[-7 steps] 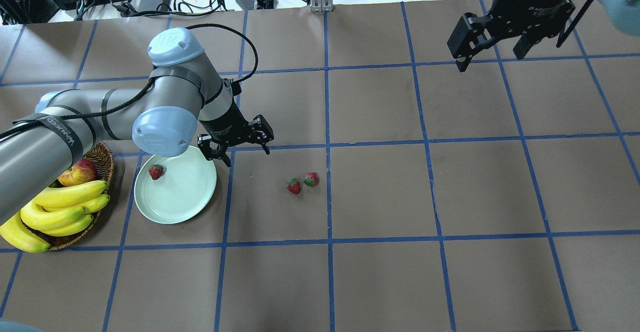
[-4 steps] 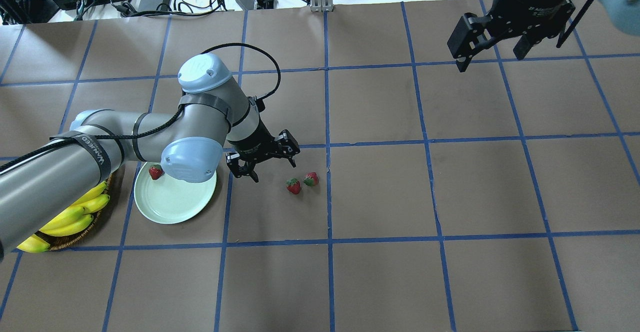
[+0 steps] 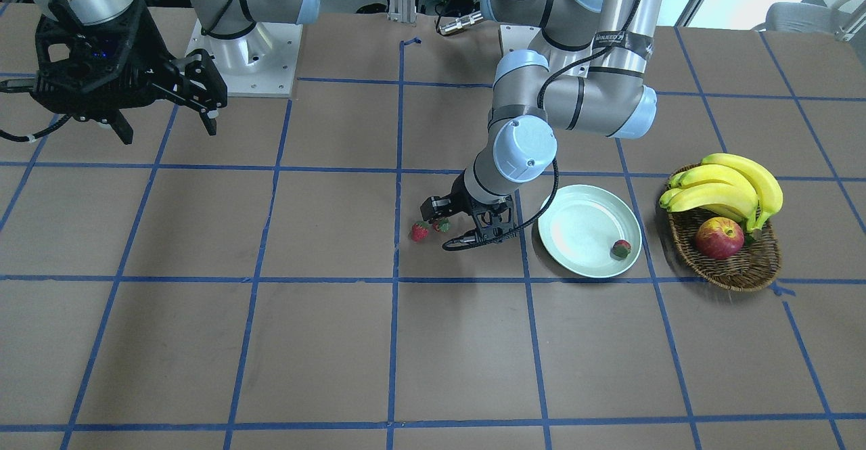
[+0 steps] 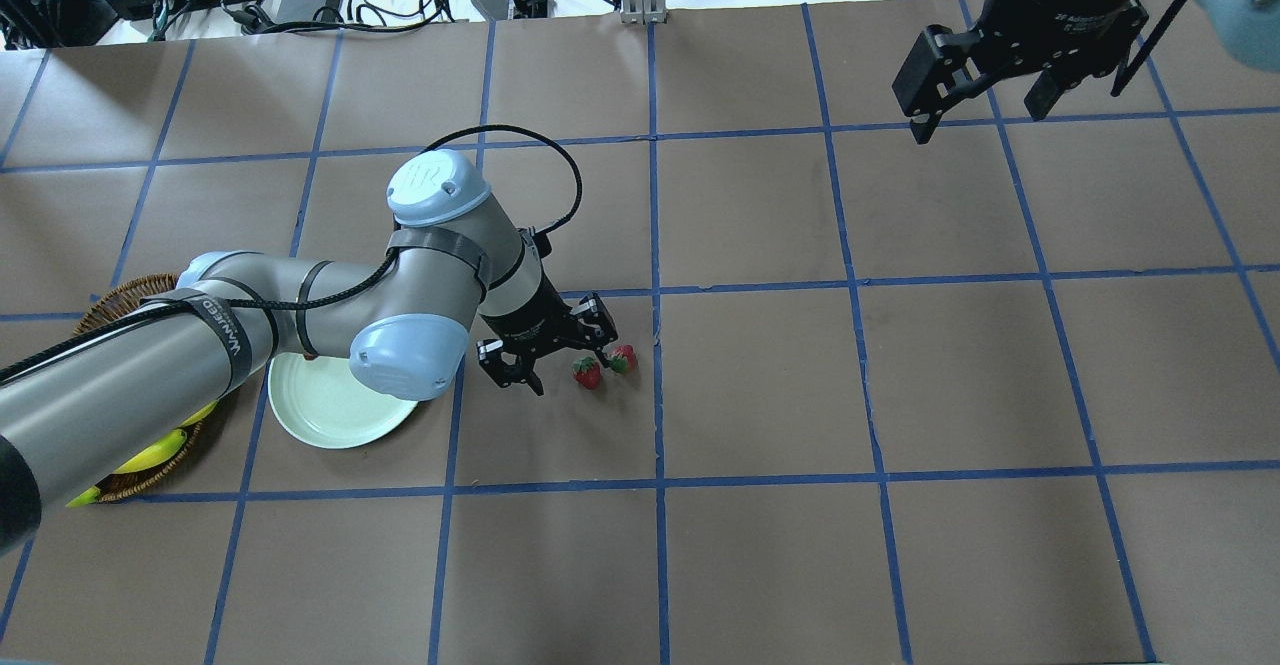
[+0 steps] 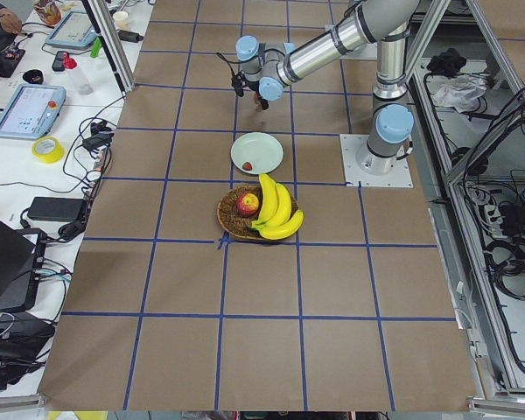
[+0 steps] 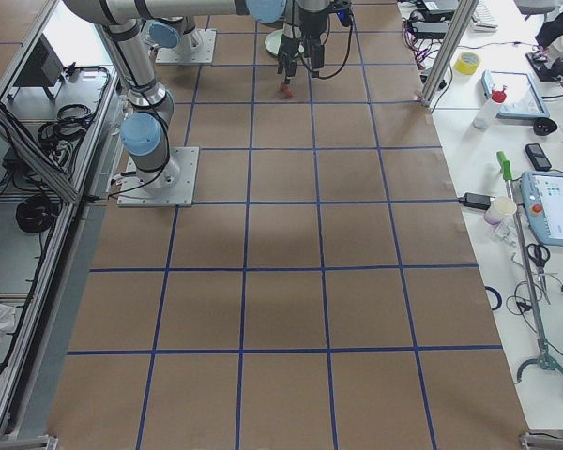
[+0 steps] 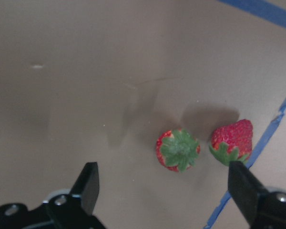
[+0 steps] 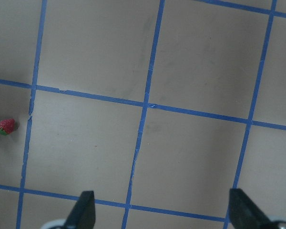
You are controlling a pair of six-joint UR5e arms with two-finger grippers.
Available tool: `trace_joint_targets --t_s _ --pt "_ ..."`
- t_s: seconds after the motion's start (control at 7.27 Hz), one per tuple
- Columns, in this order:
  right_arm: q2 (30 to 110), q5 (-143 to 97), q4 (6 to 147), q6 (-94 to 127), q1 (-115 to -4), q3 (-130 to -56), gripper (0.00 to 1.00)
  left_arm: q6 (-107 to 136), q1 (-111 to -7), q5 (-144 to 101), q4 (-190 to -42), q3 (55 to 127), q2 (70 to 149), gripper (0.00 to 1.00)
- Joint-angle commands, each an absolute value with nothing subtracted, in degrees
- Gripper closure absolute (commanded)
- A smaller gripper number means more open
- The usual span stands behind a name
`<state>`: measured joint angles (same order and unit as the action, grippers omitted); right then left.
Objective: Collect all strawberries into plate
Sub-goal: 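Reach the left gripper to the next strawberry and grasp it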
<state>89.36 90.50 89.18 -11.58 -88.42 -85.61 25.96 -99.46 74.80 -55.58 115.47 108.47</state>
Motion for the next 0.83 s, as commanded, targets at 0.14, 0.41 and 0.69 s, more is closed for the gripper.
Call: trace_joint_targets --t_s 0.14,0.41,0.69 --pt "89.38 90.70 89.12 -11.86 -88.33 -85.61 0.00 26.02 -99.49 74.53 -55.28 115.31 109.42 0.54" --pt "89.38 90.70 89.12 -11.95 -88.42 -85.61 0.00 27.15 -99.49 73.04 -55.37 115.31 110.03 0.56" --pt "89.30 90.61 89.21 -11.95 -88.42 -85.61 0.00 27.16 -99.32 73.13 -55.28 114.61 110.22 0.88"
